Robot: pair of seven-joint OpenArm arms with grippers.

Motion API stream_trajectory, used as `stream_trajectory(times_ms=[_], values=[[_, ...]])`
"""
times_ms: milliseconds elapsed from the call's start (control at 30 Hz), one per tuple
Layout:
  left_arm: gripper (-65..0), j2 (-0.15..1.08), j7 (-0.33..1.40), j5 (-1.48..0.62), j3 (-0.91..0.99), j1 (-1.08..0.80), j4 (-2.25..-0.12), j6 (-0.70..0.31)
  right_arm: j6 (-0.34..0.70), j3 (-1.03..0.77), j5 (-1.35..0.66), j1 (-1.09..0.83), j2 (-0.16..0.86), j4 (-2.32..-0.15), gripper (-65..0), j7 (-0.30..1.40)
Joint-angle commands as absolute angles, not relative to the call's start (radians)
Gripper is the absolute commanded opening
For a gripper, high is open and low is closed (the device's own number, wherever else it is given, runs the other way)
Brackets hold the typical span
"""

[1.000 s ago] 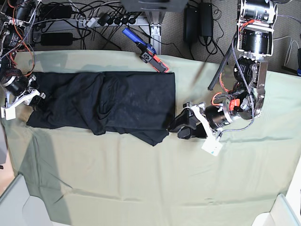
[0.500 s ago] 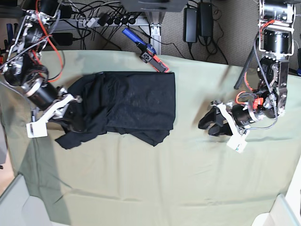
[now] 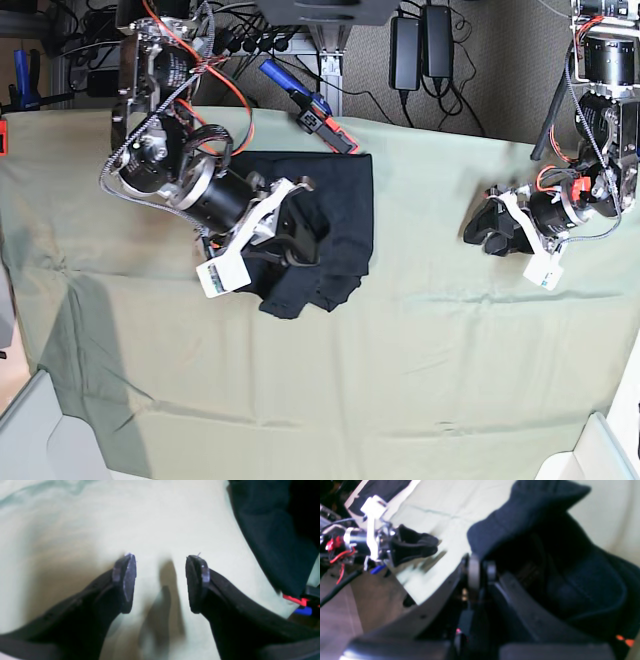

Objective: Fold the T-shirt properly
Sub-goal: 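Fold the shirt end over the stack with the right gripper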

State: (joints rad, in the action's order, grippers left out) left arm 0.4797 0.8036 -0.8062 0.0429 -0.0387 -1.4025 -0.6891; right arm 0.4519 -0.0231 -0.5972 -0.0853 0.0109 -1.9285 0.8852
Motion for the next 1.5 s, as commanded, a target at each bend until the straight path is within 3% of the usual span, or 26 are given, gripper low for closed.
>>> stream_trajectory(times_ms=[0,200,233,367,467,700,867,1167,1200,1267,1333,1433,1467], values=[[-30.3,0.501,0.783,-0.834,0.058,-0.023,-1.420,-0.698,0.524,-0.010,-0.598,-0.073,0.005,-1.932,-65.0,0.855],[-30.3,0.516,0.783,-0.856,0.067,-0.022,-1.420,-0.698,0.524,0.043,-0.583,-0.072,0.005,-1.842,-65.0,0.826],[-30.3,0.516,0.783,-0.857,0.067,-0.023,-1.420,-0.698,0.524,0.052,-0.583,-0.072,0.005,-1.826,-61.3,0.815],[-30.3,0.516,0.783,-0.857,0.067,-0.023,-1.420,-0.698,0.524,0.104,-0.583,-0.072,0.005,-1.777,-36.5,0.768],[-30.3,0.516,0.783,-0.857,0.067,-0.022,-1.420,-0.698,0.524,0.146,-0.583,-0.070,0.002,-1.771,-29.4,0.755],[-30.3,0.516,0.783,-0.857,0.085,-0.022,-1.420,-0.698,0.524,0.240,-0.654,-0.046,-0.009,-1.774,-29.4,0.761],[-30.3,0.516,0.783,-0.876,0.202,-0.022,-1.420,-0.698,0.524,0.308,-0.658,-0.041,-0.043,-1.774,-29.4,0.782],[-30.4,0.519,0.820,-0.974,0.292,-0.025,-1.420,-0.698,0.524,0.315,-0.657,-0.026,-0.073,-1.816,-29.5,0.781],[-31.1,0.518,0.825,-0.988,0.290,-0.028,-1.422,-0.698,0.524,0.314,-0.653,-0.011,-0.073,-1.821,-29.5,0.781],[-38.4,0.518,0.836,-1.013,0.284,-0.044,-1.446,-0.698,0.524,0.309,-0.601,0.032,-0.073,-1.825,-29.7,0.777],[-49.4,0.517,0.842,-1.025,0.265,-0.079,-1.510,-0.698,0.524,0.286,-0.516,0.086,-0.072,-1.825,-37.4,0.762],[-58.4,0.517,0.842,-1.013,0.208,-0.140,-1.666,-0.698,0.522,0.208,-0.371,0.173,-0.071,-1.824,-65.0,0.751],[-60.3,0.518,0.840,-0.997,0.181,-0.158,-1.727,-0.698,0.522,0.175,-0.336,0.204,-0.065,-1.823,-65.0,0.751]])
